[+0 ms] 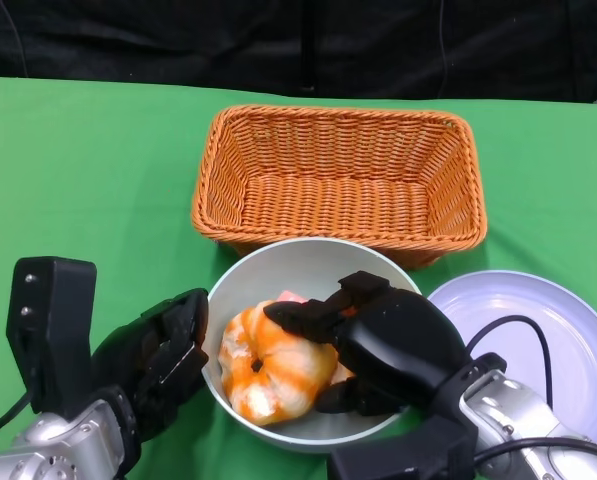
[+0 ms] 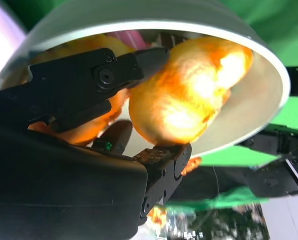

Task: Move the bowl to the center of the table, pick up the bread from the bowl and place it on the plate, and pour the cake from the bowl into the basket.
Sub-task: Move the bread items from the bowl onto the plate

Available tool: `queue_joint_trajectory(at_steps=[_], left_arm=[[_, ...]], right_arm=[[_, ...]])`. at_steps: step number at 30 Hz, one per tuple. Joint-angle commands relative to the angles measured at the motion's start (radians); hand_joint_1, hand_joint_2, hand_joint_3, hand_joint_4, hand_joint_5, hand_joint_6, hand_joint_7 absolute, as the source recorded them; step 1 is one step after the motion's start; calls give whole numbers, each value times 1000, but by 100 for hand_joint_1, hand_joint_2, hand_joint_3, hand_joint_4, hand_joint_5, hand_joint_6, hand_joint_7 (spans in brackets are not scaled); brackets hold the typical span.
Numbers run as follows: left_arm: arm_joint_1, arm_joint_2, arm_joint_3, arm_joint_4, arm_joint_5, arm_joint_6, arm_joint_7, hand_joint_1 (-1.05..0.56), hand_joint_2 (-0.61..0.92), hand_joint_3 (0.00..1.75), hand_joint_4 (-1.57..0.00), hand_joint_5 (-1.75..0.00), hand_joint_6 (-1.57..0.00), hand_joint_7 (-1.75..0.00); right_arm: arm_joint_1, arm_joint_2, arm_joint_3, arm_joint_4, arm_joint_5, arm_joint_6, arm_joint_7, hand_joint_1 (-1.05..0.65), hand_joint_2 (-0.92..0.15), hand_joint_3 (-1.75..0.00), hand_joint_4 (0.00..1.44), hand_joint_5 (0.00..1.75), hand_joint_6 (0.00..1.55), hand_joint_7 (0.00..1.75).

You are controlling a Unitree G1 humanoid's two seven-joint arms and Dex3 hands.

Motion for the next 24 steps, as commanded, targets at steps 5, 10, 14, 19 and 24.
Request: queue_joint_trajectory(at_steps=[5, 10, 14, 19, 24], left_arm=[[8, -1, 12, -23, 12, 7, 28, -69, 92, 73, -4, -20, -16, -4], [10, -1, 19, -24, 4, 10, 22, -70, 92, 72, -1, -23, -18, -5], [11, -2, 21, -21, 5, 1, 19, -70, 92, 72, 0, -27, -17, -4], [9, 1, 26, -17, 4, -4, 16, -71, 92, 72, 0, -25, -15, -2], [3, 3, 28, -10, 5, -1, 16, -72, 92, 71, 0, -23, -15, -2]], right_arm=[[-19, -10, 6, 99, 3, -129, -250, -24, -91, -6, 101, 174, 77, 167], [-29, -2, -7, 138, 21, -202, -363, -16, -49, -95, 101, 175, 76, 174], [-38, 1, -11, 164, 18, -244, -442, -15, -31, -129, 103, 175, 78, 175], [-32, -5, -33, 126, 43, -272, -457, -16, -27, -140, 105, 175, 80, 175], [-21, -13, -67, 68, 81, -292, -440, -20, -26, -149, 106, 175, 81, 175]])
